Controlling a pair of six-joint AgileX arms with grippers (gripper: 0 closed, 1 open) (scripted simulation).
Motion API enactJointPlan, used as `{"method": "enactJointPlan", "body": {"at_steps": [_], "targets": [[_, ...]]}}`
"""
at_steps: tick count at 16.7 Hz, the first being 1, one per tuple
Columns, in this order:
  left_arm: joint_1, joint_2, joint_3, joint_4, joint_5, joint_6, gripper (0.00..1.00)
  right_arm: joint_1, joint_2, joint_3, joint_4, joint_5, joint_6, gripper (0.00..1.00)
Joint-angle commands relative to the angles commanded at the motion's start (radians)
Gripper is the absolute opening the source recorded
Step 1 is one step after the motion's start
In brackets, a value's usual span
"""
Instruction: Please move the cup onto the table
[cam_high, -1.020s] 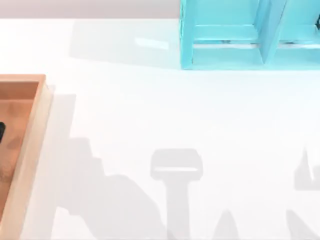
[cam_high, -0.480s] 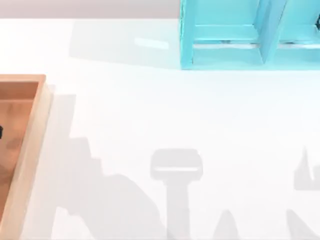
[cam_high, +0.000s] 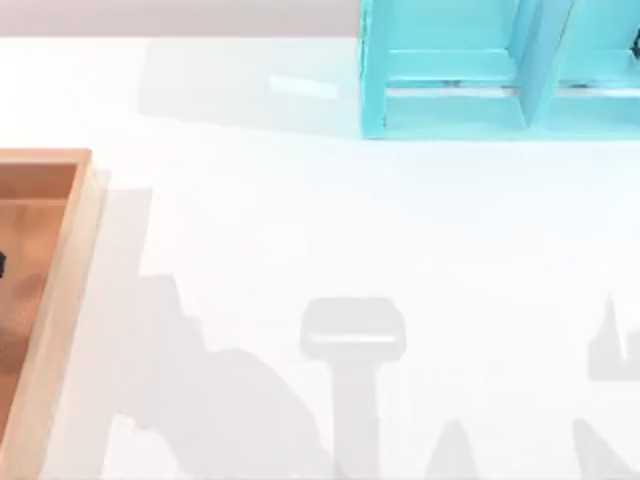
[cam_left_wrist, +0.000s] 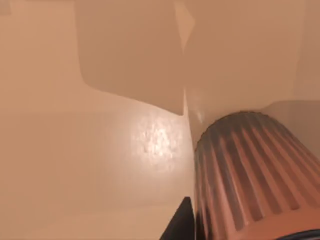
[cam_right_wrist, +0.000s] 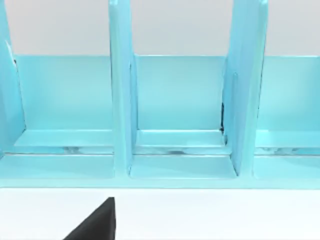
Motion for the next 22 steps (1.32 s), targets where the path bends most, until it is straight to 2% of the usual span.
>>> {"method": "enactJointPlan", "body": {"at_steps": [9,14,17,22], "targets": [[-0.001,-0.003,0.002,0.0,0.0,-0.001,0.0,0.0,0.0,0.0,0.0,0.0,0.0,1.0],[-0.005,-0.027,0.108,-0.016,-0.009,-0.101,0.0,0.0,0.0,0.0,0.0,0.0,0.0,1.0],[-0.066,-0.056,0.187,-0.093,-0.012,-0.194,0.0,0.0,0.0,0.0,0.0,0.0,0.0,1.0],[-0.272,-0.099,0.269,-0.33,-0.005,-0.31,0.0,0.0,0.0,0.0,0.0,0.0,0.0,1.0]]}}
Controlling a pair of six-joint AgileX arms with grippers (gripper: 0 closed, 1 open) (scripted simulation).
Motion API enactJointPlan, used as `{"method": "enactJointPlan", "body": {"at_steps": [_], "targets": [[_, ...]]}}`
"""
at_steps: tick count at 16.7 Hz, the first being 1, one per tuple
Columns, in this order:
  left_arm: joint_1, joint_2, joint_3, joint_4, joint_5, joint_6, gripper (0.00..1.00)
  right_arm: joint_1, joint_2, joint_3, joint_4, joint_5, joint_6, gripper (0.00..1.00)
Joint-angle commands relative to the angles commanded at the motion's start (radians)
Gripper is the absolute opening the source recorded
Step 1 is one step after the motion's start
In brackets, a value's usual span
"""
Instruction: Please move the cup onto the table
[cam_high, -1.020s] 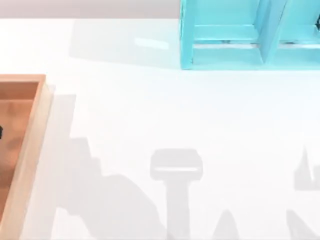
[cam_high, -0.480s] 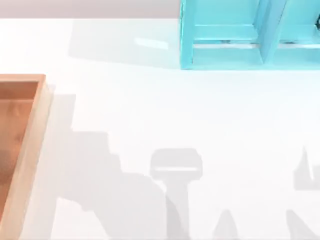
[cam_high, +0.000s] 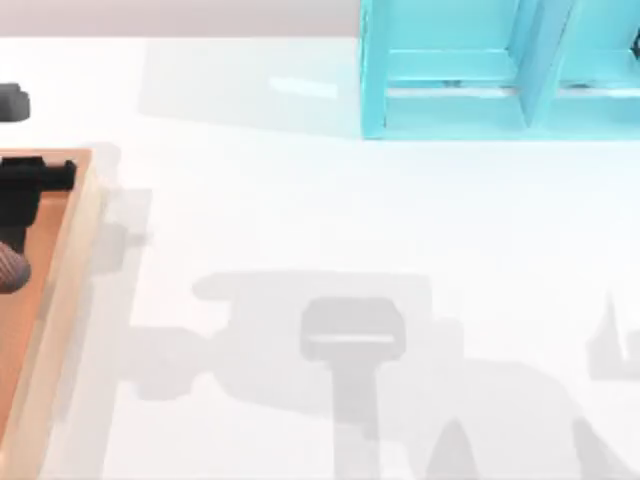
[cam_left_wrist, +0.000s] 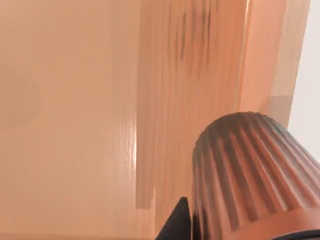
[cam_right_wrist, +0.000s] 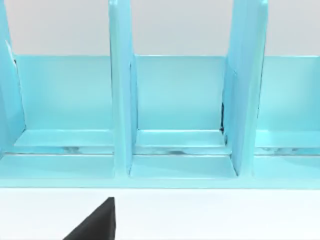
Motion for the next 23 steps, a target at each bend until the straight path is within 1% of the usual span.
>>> {"method": "enactJointPlan", "body": {"at_steps": [3,8,10,12,14,16,23], "targets": [[-0.061,-0.02,0.005,-0.061,0.005,-0.023,0.0,0.0,0.0,0.0,0.0,0.0,0.0,1.0],[-0.059,-0.014,0.004,-0.06,0.005,-0.022,0.0,0.0,0.0,0.0,0.0,0.0,0.0,1.0],[-0.081,0.016,0.037,-0.078,0.005,-0.045,0.0,0.0,0.0,0.0,0.0,0.0,0.0,1.0],[-0.131,0.079,0.111,-0.115,0.006,-0.096,0.0,0.0,0.0,0.0,0.0,0.0,0.0,1.0],[-0.204,0.167,0.229,-0.168,0.006,-0.169,0.0,0.0,0.0,0.0,0.0,0.0,0.0,1.0],[-0.294,0.273,0.388,-0.23,0.007,-0.258,0.0,0.0,0.0,0.0,0.0,0.0,0.0,1.0],[-0.662,0.676,1.075,-0.46,0.011,-0.619,0.0,0.0,0.0,0.0,0.0,0.0,0.0,1.0]]}}
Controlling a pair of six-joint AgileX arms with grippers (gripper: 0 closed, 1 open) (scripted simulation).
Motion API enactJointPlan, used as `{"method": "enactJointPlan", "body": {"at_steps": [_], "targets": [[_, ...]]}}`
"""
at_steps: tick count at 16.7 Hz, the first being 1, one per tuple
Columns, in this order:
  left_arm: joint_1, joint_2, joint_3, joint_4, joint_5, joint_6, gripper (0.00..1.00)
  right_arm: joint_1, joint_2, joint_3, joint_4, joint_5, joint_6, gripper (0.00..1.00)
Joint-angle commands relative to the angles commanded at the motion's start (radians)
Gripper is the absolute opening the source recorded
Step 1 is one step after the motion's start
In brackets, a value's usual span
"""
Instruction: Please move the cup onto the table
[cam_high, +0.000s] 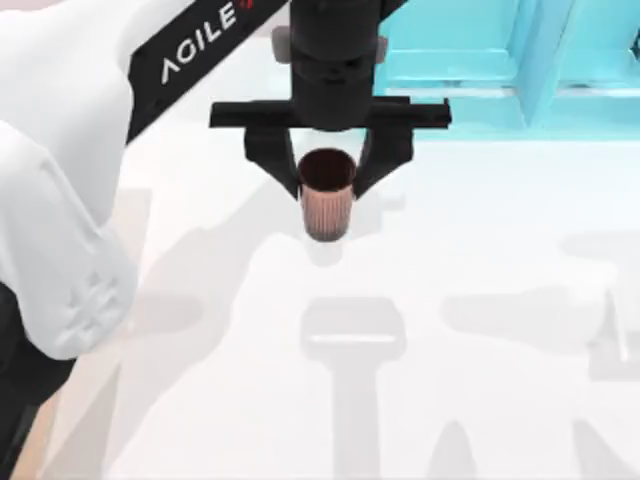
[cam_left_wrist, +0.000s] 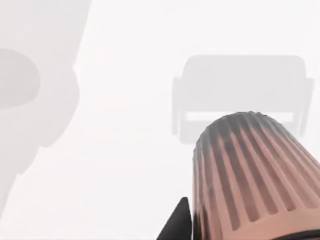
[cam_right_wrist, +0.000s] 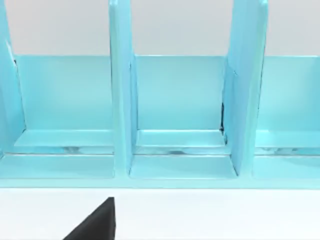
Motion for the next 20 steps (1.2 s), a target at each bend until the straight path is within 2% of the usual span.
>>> {"method": "enactJointPlan", "body": {"at_steps": [4,7,12,13,16,20], "targets": [[-0.18,0.18,0.299,-0.099,0.002,-0.175,0.0,0.0,0.0,0.0,0.0,0.0,0.0,1.0],[-0.262,0.258,0.416,-0.141,0.002,-0.257,0.0,0.0,0.0,0.0,0.0,0.0,0.0,1.0],[-0.281,0.276,0.441,-0.15,0.002,-0.276,0.0,0.0,0.0,0.0,0.0,0.0,0.0,1.0],[-0.275,0.35,0.587,-0.118,0.0,-0.273,0.0,0.0,0.0,0.0,0.0,0.0,0.0,1.0],[-0.272,0.333,0.55,-0.094,0.0,-0.274,0.0,0.0,0.0,0.0,0.0,0.0,0.0,1.0],[-0.271,0.26,0.354,0.01,0.0,-0.275,0.0,0.0,0.0,0.0,0.0,0.0,0.0,1.0]]}}
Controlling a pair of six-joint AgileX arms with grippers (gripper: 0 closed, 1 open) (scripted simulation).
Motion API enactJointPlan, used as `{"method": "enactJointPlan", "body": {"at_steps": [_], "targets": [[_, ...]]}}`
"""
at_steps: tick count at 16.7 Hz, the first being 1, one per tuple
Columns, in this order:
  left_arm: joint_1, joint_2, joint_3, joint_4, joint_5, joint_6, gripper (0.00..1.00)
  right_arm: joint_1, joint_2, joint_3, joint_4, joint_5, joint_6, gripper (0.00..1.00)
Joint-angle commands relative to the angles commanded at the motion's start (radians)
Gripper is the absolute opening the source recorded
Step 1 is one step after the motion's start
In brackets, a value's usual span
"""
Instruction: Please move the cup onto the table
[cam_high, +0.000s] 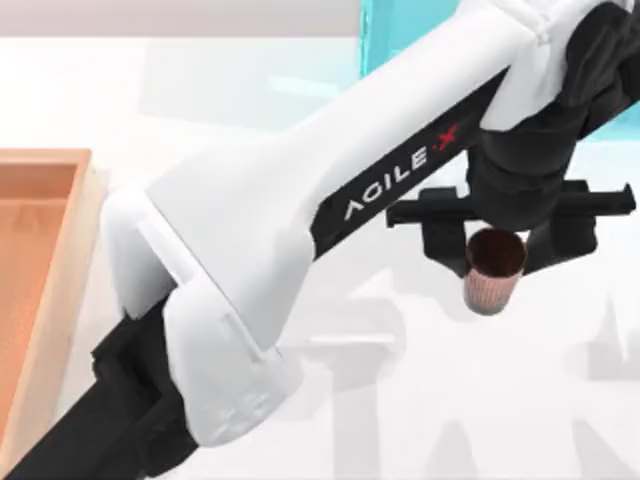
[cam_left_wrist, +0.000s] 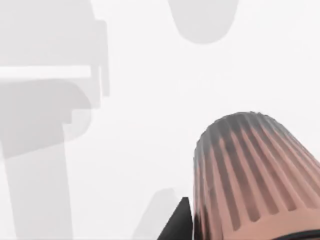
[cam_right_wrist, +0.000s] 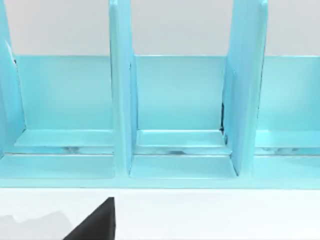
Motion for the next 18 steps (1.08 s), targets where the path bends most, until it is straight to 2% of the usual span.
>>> {"method": "enactJointPlan", "body": {"at_steps": [7,10,14,18], "targets": [[-0.007,-0.151,-0.474,0.228,0.0,0.0,0.0,0.0,0.0,0.0,0.0,0.0,0.0,1.0],[-0.009,-0.181,-0.548,0.275,-0.001,-0.001,0.0,0.0,0.0,0.0,0.0,0.0,0.0,1.0],[-0.009,-0.182,-0.551,0.277,-0.001,-0.001,0.0,0.0,0.0,0.0,0.0,0.0,0.0,1.0],[-0.009,-0.182,-0.551,0.277,-0.001,-0.001,0.3,0.0,0.0,0.0,0.0,0.0,0.0,1.0]]}}
